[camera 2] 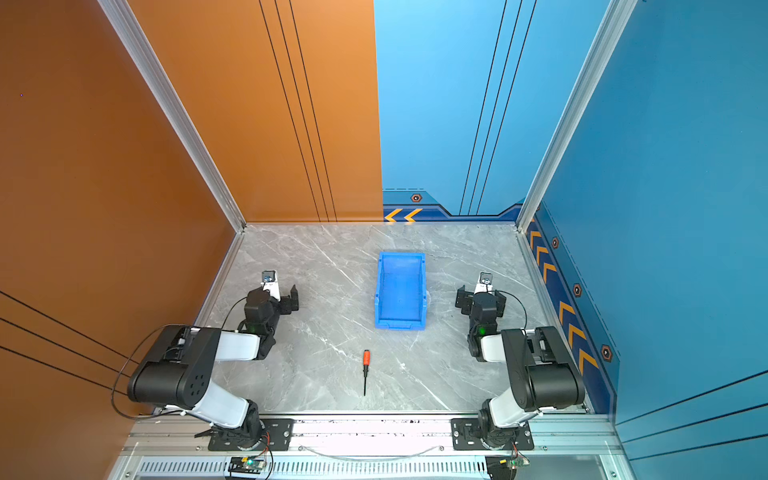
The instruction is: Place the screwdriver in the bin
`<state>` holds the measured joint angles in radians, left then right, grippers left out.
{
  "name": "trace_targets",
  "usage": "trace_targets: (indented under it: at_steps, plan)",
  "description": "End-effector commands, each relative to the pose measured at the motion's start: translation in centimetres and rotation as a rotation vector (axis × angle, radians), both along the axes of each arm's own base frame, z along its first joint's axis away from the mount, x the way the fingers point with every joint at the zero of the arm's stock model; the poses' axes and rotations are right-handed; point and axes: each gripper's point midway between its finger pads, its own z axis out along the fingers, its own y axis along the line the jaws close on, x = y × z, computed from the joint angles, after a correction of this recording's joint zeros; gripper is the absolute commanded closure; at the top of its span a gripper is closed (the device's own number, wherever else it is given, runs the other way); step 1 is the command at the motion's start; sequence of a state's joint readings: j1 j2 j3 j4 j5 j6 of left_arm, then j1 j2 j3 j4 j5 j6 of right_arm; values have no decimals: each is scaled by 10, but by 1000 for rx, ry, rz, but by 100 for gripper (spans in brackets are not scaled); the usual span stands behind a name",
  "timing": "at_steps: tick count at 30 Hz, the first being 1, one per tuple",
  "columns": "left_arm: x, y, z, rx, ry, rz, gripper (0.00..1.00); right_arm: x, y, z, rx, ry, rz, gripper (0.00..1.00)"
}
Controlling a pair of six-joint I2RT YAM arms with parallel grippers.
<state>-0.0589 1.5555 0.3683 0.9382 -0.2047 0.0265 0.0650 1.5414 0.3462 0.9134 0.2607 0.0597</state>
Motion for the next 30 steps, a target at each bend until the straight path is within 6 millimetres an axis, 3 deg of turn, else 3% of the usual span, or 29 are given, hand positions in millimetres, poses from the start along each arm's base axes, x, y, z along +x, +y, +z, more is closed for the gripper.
trace_targets:
  at_steps: [1, 30]
  plan:
    - [2, 0, -2, -8, 7, -6, 2, 6, 0, 8, 14, -31, 7, 0]
    - [2, 4, -3, -22, 9, 8, 2, 7, -1, 7, 35, -33, 10, 0]
